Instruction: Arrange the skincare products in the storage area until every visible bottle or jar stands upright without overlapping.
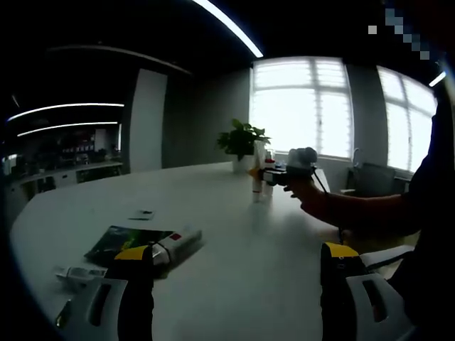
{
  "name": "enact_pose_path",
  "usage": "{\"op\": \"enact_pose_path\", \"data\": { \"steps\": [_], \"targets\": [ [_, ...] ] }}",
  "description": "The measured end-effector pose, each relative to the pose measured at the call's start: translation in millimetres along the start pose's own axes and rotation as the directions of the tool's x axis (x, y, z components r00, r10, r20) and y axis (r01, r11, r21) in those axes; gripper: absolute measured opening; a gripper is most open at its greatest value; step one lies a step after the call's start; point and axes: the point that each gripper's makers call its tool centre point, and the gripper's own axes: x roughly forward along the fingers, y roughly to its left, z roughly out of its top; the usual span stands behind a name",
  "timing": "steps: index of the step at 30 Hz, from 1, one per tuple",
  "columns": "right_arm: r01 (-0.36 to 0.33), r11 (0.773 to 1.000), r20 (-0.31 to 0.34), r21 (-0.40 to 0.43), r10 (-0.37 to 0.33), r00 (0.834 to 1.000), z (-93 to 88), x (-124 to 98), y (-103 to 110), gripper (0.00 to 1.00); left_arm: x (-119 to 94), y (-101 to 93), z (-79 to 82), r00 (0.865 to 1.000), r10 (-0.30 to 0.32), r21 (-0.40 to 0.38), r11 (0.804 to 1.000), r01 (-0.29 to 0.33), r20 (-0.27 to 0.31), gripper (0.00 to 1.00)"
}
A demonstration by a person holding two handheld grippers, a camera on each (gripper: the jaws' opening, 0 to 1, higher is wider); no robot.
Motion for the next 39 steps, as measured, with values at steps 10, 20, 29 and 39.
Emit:
{"op": "enact_pose_path", "data": {
  "steps": [10, 20, 29, 39],
  "targets": [
    [-0.006, 1.0, 0.011, 0.004, 0.006, 1.0, 0.8, -0.2, 0.3, 0.33, 1.3, -2.9, -0.3, 1.0, -0.007, -0.004, 1.0, 0.007, 0.002, 1.0],
    [0.002, 1.0, 0.026, 0.003, -0.002, 1.0, 1.5, 1.4, 2.6, 0.34, -2.3, -2.5, -0.6, 1.0, -0.002, 0.001, 1.0, 0.002, -0.002, 1.0],
    [0.008, 1.0, 0.041, 0.002, -0.008, 0.999, 2.9, -0.3, 2.8, 0.34, -3.3, -1.5, -0.6, 1.0, 0.003, 0.002, 1.0, -0.003, -0.007, 1.0],
    [-0.006, 1.0, 0.049, 0.018, 0.005, 0.999, 5.7, 0.3, 3.0, 0.44, -2.6, -0.9, -0.3, 1.0, 0.002, -0.002, 1.0, -0.002, -0.004, 1.0]
  ]
}}
